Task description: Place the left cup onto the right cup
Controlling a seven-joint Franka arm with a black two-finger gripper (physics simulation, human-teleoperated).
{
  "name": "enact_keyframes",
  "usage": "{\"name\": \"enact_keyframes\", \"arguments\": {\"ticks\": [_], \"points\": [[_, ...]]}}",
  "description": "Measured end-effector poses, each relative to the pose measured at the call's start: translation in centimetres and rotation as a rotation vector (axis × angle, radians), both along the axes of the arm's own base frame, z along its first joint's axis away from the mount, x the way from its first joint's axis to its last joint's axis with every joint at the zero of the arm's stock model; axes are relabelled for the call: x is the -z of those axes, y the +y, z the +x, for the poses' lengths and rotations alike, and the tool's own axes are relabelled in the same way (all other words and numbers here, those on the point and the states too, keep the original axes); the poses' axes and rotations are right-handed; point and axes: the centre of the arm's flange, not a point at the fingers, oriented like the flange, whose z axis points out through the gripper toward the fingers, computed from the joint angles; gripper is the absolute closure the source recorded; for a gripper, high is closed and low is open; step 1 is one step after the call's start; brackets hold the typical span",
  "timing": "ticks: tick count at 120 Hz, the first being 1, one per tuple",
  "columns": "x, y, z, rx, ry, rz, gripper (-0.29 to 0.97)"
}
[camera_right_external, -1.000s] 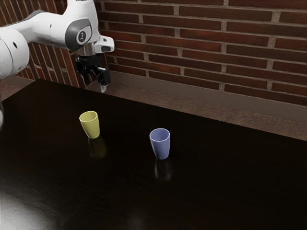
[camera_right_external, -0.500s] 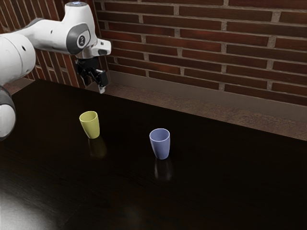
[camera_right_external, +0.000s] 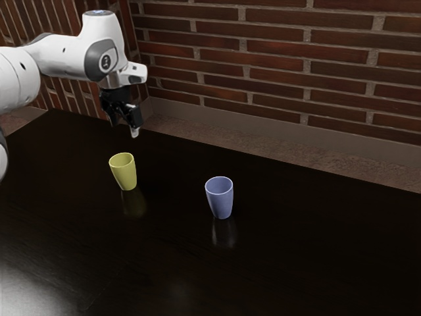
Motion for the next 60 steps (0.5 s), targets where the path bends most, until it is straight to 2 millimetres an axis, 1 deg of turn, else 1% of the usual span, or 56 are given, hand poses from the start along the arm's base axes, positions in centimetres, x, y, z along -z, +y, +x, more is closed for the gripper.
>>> {"name": "enact_keyframes", "arguments": {"ticks": [9, 48, 60], "points": [[0.5, 0.0, -0.1, -0.005, -0.003, -0.001, 0.00], [1.2, 0.0, 0.5, -0.063, -0.038, 0.006, 0.00], [2.1, 0.1, 0.6, -0.080, -0.034, 0.006, 0.00]]}}
